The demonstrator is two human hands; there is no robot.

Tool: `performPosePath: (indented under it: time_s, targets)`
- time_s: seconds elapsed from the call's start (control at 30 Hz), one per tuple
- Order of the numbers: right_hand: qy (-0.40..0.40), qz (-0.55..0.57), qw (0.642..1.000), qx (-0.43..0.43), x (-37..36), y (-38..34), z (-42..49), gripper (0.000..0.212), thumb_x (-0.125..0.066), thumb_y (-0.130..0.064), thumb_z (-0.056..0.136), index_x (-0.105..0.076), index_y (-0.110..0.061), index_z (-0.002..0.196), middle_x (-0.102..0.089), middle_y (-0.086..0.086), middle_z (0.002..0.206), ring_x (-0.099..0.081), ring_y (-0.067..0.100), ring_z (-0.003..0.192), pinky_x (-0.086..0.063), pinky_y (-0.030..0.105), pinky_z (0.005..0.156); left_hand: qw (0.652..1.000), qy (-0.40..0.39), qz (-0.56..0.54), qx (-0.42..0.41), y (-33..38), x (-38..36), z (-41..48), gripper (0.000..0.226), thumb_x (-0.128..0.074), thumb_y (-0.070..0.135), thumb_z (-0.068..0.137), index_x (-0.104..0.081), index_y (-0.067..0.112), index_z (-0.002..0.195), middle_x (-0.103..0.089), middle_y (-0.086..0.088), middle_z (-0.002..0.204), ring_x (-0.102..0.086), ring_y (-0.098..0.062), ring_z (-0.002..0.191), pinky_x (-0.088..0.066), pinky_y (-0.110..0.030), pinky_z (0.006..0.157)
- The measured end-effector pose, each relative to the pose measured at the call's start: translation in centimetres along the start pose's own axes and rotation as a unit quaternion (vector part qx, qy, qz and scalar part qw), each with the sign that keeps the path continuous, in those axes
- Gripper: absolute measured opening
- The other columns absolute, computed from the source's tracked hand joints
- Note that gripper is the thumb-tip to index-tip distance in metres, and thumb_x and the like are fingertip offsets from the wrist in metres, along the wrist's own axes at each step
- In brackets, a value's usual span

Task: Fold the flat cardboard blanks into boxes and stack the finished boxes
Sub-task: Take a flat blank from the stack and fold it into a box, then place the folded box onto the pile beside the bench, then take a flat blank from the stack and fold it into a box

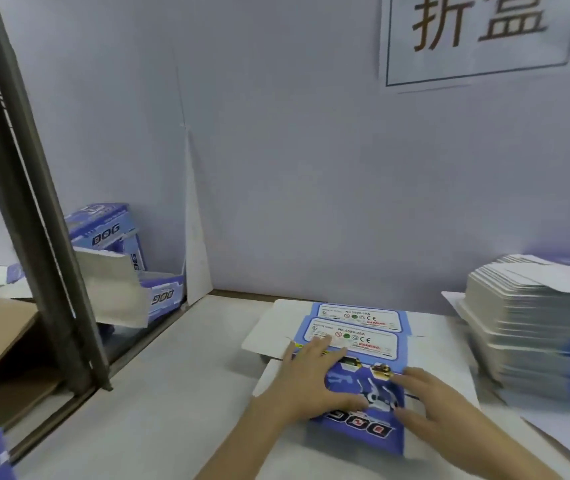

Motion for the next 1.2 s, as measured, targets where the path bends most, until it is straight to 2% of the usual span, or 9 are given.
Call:
performPosePath:
  time_s: [0.17, 0.37, 0.53, 0.63, 0.73, 0.8, 0.87, 1.03, 1.2]
  targets:
    - [0.022, -0.042, 0.999, 0.013, -0.6, 0.4, 0.1, 0.054, -0.043, -0.043, 0.102, -0.025, -0.031, 0.152, -0.017, -0.010, 0.161, -0.020, 0.008, 0.146, -0.015, 0.016, 0.113, 0.996, -0.032, 0.079, 0.035, 0.2, -0.7, -0.2, 0.103, -0.041, 0.088, 0.070, -0.002, 0.039, 0.152, 0.010, 0.009, 0.162, 0.011, -0.014, 0.148, 0.013, -0.048, 0.116]
    - [0.030, -0.012, 0.999, 0.020, -0.6, 1.0, 0.3, 0.052, -0.049, -0.042, 0.100, -0.033, -0.033, 0.148, -0.028, -0.012, 0.156, -0.028, 0.007, 0.141, -0.025, 0.016, 0.110, 0.989, -0.110, 0.093, 0.015, 0.7, 0.2, -0.5, 0.112, -0.053, 0.087, 0.064, 0.005, 0.045, 0.150, 0.018, 0.008, 0.160, 0.019, -0.018, 0.147, 0.014, -0.049, 0.115]
    - [0.071, 0.099, 0.992, 0.017, -0.7, 1.8, 0.4, 0.043, -0.057, -0.034, 0.097, -0.046, -0.031, 0.139, -0.046, -0.011, 0.144, -0.045, 0.002, 0.120, -0.041, 0.010, 0.094, 0.983, -0.142, 0.112, -0.028, 1.8, 1.8, -1.7, 0.096, -0.067, 0.054, 0.082, -0.001, 0.044, 0.151, 0.009, 0.002, 0.162, 0.009, -0.022, 0.148, -0.002, -0.044, 0.119]
    - [0.217, 0.235, 0.947, 0.021, 0.6, 2.0, 0.1, 0.038, -0.058, -0.020, 0.097, -0.052, -0.027, 0.134, -0.056, -0.006, 0.134, -0.056, 0.013, 0.118, -0.043, 0.010, 0.083, 0.997, -0.047, 0.043, -0.054, 2.3, 4.9, -2.5, 0.052, -0.056, 0.035, 0.095, -0.039, 0.042, 0.143, -0.034, 0.007, 0.154, -0.030, -0.015, 0.141, -0.025, -0.027, 0.113]
    - [0.381, 0.255, 0.888, 0.033, 2.8, 1.9, -0.6, 0.046, -0.055, -0.015, 0.098, -0.045, -0.023, 0.142, -0.048, -0.009, 0.142, -0.045, 0.014, 0.131, -0.040, 0.031, 0.106, 0.979, 0.187, 0.032, -0.069, 2.7, 8.5, -3.7, 0.026, -0.051, 0.032, 0.096, -0.068, 0.036, 0.116, -0.071, 0.006, 0.112, -0.062, -0.019, 0.100, -0.046, -0.030, 0.081]
    - [0.434, 0.284, 0.854, 0.037, 3.9, 1.8, -1.1, 0.049, -0.054, -0.014, 0.098, -0.042, -0.023, 0.145, -0.045, -0.007, 0.147, -0.043, 0.014, 0.132, -0.039, 0.039, 0.109, 0.930, 0.354, 0.027, -0.097, 3.3, 9.9, -4.6, 0.023, -0.057, 0.039, 0.091, -0.074, 0.025, 0.095, -0.066, -0.002, 0.070, -0.056, -0.025, 0.066, -0.041, -0.032, 0.057]
    - [0.428, 0.327, 0.842, 0.042, 4.6, 1.5, -1.4, 0.053, -0.054, -0.013, 0.098, -0.037, -0.024, 0.148, -0.043, -0.006, 0.149, -0.042, 0.011, 0.134, -0.036, 0.039, 0.113, 0.882, 0.456, 0.002, -0.118, 4.3, 10.6, -5.4, 0.022, -0.063, 0.036, 0.086, -0.072, 0.017, 0.081, -0.049, -0.002, 0.052, -0.041, -0.021, 0.051, -0.038, -0.028, 0.047]
    - [0.342, 0.370, 0.861, 0.073, 5.3, 0.0, -2.2, 0.063, -0.054, -0.031, 0.095, -0.025, -0.032, 0.151, -0.040, -0.008, 0.149, -0.040, 0.009, 0.136, -0.034, 0.040, 0.115, 0.835, 0.464, -0.256, -0.145, 6.7, 12.4, -6.3, 0.020, -0.060, 0.039, 0.084, -0.058, 0.034, 0.103, -0.064, 0.034, 0.079, -0.064, 0.009, 0.075, -0.044, -0.003, 0.055]
    - [0.322, 0.397, 0.850, 0.127, 6.2, -1.6, -3.3, 0.063, -0.049, -0.054, 0.078, -0.034, -0.045, 0.139, -0.052, -0.020, 0.137, -0.049, -0.005, 0.125, -0.040, 0.028, 0.108, 0.784, 0.487, -0.354, -0.147, 7.4, 12.1, -6.4, 0.023, -0.057, 0.038, 0.087, -0.055, 0.035, 0.110, -0.067, 0.021, 0.100, -0.066, 0.003, 0.093, -0.050, -0.007, 0.060]
Point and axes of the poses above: each hand's wrist, its own z-axis towards the middle knuckle, its own x-axis out of the back of the hand, y = z × x, the point moved 1 cm from there along z, towards the middle knuckle
